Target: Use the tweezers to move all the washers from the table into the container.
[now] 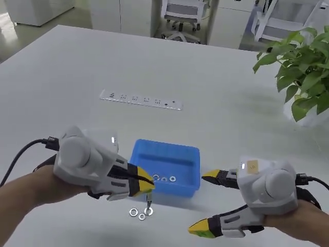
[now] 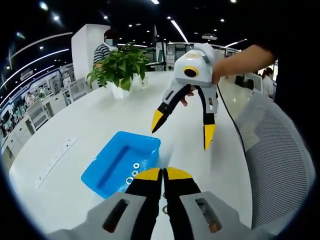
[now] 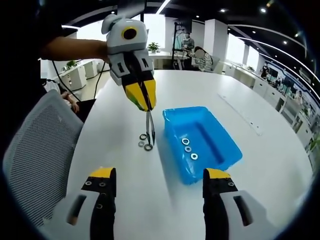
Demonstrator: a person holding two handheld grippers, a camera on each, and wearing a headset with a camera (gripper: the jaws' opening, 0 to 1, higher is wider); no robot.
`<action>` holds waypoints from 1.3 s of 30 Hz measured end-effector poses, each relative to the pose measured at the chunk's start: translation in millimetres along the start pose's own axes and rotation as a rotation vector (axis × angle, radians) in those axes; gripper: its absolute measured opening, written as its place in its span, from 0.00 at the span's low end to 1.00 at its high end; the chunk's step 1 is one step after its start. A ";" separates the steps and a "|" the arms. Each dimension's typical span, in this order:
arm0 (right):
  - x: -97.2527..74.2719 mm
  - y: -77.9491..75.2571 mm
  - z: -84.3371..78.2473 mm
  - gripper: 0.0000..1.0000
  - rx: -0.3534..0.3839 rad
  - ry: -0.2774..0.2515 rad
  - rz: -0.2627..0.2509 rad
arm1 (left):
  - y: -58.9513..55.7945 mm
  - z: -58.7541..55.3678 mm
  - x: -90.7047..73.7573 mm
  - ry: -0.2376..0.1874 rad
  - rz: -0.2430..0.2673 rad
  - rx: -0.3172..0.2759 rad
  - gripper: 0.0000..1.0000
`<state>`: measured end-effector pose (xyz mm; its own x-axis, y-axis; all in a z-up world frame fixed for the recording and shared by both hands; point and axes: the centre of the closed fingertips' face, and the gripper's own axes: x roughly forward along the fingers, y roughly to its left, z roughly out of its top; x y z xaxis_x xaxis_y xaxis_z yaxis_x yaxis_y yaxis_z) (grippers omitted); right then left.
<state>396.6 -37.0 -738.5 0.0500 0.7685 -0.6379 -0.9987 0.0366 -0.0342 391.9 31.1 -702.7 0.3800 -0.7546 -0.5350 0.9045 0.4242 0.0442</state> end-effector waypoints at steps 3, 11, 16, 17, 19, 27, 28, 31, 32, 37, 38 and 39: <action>3.7 0.7 5.3 0.66 -0.034 -0.009 0.014 | -0.3 0.2 -0.6 0.001 -0.004 0.000 0.05; 17.8 3.0 17.4 0.47 -0.098 -0.026 0.059 | -4.1 0.6 -1.0 -0.003 -0.033 0.002 0.05; 28.2 3.7 23.6 0.42 -0.125 -0.031 0.086 | -3.7 -0.4 -2.2 0.003 -0.039 0.005 0.06; 30.9 4.6 25.0 0.40 -0.131 -0.031 0.096 | -3.8 -0.6 -2.7 0.006 -0.039 0.006 0.06; 34.4 6.1 26.9 0.38 -0.140 -0.030 0.109 | -4.2 -0.8 -3.1 0.008 -0.041 0.005 0.06; 52.6 10.9 33.5 0.30 -0.168 -0.027 0.165 | -4.8 -0.8 -2.4 0.012 -0.049 0.007 0.06; 54.5 11.5 33.3 0.29 -0.171 -0.025 0.170 | -4.8 -0.7 -2.2 0.012 -0.050 0.008 0.06; 60.3 15.0 33.5 0.27 -0.187 -0.017 0.193 | -5.2 -0.5 -1.4 0.012 -0.054 0.007 0.06; 61.9 15.4 34.1 0.26 -0.191 -0.017 0.195 | -5.2 -0.5 -1.4 0.012 -0.054 0.006 0.06; 72.1 17.1 35.6 0.23 -0.220 -0.006 0.215 | -6.7 0.4 -0.7 0.012 -0.059 0.006 0.06; 73.8 17.1 36.0 0.22 -0.222 -0.006 0.217 | -7.0 0.6 -0.6 0.012 -0.060 0.006 0.06; 75.2 17.2 36.6 0.21 -0.226 -0.006 0.219 | -7.1 0.6 -0.5 0.012 -0.061 0.005 0.06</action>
<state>383.0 44.8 -758.9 -0.1666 0.7460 -0.6447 -0.9599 -0.2723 -0.0670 385.4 28.2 -702.2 0.3219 -0.7728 -0.5469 0.9269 0.3751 0.0156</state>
